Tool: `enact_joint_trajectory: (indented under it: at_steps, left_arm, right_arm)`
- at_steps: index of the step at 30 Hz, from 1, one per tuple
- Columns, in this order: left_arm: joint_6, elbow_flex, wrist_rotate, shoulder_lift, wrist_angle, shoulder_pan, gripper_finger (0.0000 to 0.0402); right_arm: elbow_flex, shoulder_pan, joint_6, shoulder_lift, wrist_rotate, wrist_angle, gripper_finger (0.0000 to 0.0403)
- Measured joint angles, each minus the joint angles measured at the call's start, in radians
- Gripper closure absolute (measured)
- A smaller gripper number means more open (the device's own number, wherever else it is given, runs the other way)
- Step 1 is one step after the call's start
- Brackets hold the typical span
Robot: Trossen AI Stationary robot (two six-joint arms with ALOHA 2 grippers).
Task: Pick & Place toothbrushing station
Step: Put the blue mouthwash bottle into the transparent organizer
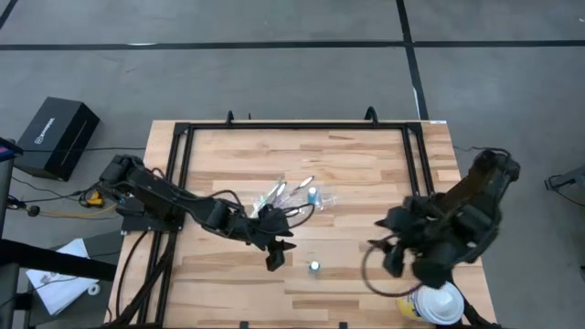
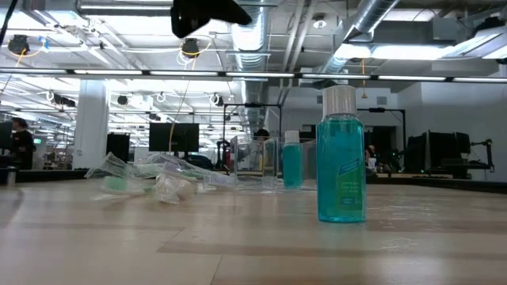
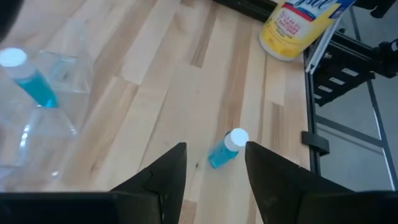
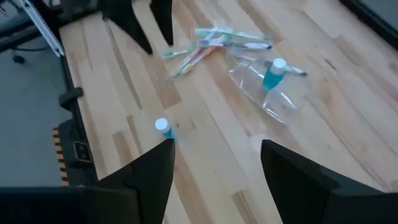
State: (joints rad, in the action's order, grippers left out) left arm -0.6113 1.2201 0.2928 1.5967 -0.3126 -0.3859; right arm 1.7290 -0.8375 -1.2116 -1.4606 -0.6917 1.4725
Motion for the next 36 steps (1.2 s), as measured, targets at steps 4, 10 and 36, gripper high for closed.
enact_joint_trajectory:
  at_steps: [4, 10, 36]
  left_arm:
    - [0.003, 0.052, -0.002, 0.071, 0.024, 0.004, 0.0243]
    - [0.037, 0.149, -0.011, 0.177, 0.032, 0.021, 0.0243]
    - [0.077, 0.200, -0.148, 0.326, 0.031, 0.028, 0.0243]
  right_arm:
    - [0.000, -0.023, -0.044, 0.046, -0.040, 0.073, 0.0175]
    - [0.000, -0.025, -0.016, 0.070, -0.055, 0.098, 0.0175]
    - [0.000, -0.047, 0.010, 0.067, -0.052, 0.099, 0.0175]
